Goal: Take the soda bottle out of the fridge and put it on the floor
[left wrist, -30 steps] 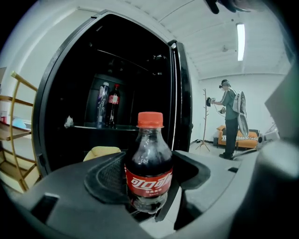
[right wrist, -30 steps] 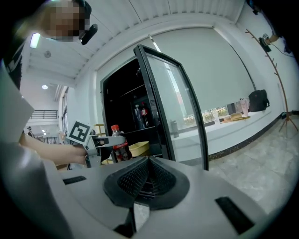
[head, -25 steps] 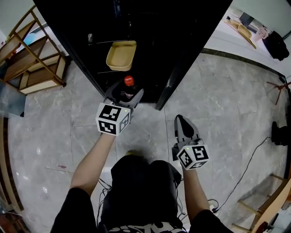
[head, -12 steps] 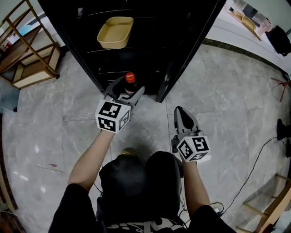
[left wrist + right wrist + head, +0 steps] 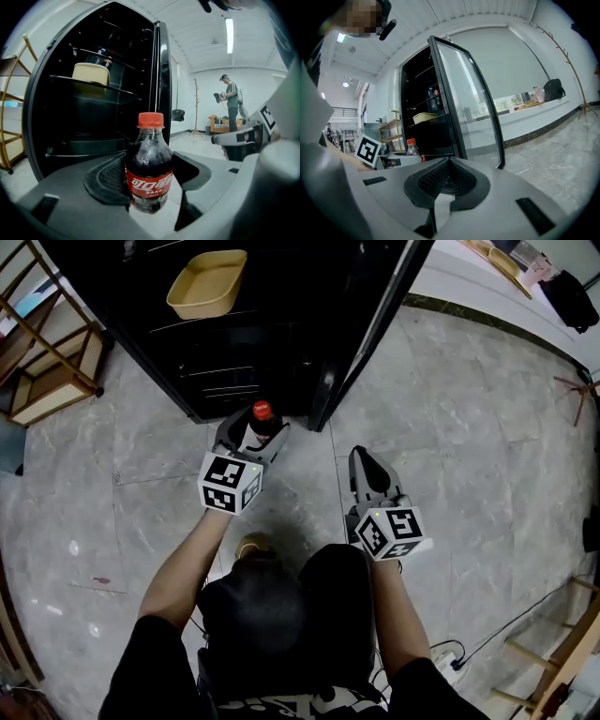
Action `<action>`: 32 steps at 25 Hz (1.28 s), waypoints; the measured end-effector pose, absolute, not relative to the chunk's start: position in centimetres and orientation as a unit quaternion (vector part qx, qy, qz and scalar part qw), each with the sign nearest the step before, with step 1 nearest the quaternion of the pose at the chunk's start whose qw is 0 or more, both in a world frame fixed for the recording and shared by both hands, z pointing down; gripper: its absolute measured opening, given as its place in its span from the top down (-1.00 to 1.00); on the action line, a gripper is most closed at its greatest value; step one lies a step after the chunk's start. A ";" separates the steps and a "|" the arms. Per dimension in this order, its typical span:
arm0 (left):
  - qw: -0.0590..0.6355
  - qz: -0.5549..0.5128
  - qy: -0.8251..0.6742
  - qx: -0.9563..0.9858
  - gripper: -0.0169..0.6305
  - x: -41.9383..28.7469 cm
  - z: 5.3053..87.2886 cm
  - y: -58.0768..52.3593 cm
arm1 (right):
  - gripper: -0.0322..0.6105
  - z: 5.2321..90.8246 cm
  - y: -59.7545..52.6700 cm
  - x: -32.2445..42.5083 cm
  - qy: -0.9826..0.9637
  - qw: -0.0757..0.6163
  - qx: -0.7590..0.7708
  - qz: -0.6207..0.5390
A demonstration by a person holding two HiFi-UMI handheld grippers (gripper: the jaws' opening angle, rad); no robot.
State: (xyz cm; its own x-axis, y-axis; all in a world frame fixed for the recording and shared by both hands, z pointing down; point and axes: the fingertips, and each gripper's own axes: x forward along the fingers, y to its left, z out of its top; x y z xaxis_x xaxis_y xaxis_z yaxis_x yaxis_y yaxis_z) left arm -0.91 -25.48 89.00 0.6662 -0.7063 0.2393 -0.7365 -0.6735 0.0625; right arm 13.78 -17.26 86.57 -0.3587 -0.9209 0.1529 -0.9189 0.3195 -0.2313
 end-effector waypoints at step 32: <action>0.126 0.155 -0.368 0.908 0.01 2.5 112.5 -22.3 | 0.83 89.9 -15.7 15.1 0.810 0.008 -0.568 -0.143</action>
